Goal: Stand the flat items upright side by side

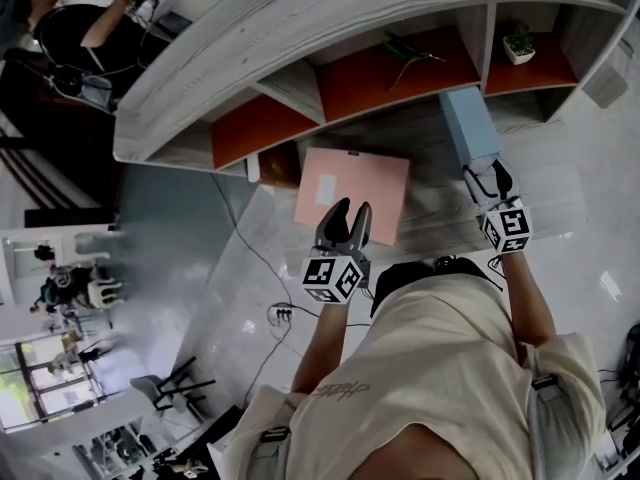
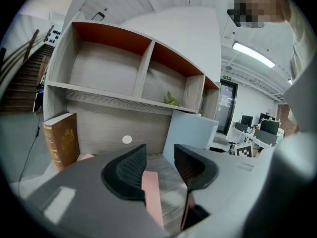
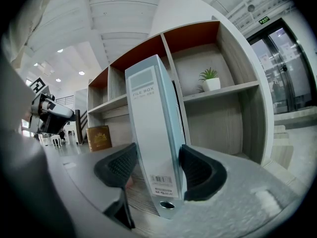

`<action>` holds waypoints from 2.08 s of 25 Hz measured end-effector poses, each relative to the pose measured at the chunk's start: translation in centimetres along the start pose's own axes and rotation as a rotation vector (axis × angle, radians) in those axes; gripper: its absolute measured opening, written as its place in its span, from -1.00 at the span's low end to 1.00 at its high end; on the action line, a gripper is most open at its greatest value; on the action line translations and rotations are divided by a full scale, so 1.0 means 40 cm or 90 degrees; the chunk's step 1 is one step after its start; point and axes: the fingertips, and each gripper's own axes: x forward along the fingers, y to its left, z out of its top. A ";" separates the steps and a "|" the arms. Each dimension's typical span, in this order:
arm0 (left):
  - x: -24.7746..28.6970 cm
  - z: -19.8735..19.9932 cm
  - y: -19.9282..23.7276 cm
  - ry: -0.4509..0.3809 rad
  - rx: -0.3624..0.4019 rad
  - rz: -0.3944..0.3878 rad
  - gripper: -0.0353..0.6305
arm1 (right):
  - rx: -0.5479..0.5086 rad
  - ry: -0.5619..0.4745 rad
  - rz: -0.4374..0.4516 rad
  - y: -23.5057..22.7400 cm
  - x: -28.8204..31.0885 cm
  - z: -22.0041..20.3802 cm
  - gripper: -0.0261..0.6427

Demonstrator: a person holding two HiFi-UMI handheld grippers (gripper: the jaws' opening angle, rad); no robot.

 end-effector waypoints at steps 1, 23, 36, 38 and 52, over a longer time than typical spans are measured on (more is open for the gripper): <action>0.002 0.004 0.003 -0.003 0.000 -0.001 -0.32 | -0.001 0.000 -0.001 0.000 0.000 0.002 -0.07; -0.151 -0.036 0.153 0.009 -0.052 0.020 -0.32 | -0.091 0.062 -0.038 0.141 -0.127 0.055 -0.13; -0.228 -0.169 0.279 0.024 -0.144 0.030 -0.32 | -0.106 0.205 0.172 0.479 -0.016 -0.060 -0.11; -0.226 -0.209 0.303 0.031 -0.185 0.058 -0.32 | -0.127 0.230 0.190 0.492 0.026 -0.069 -0.10; -0.186 -0.404 0.433 0.126 -0.347 0.176 -0.31 | -0.204 0.402 0.359 0.553 0.377 -0.165 0.02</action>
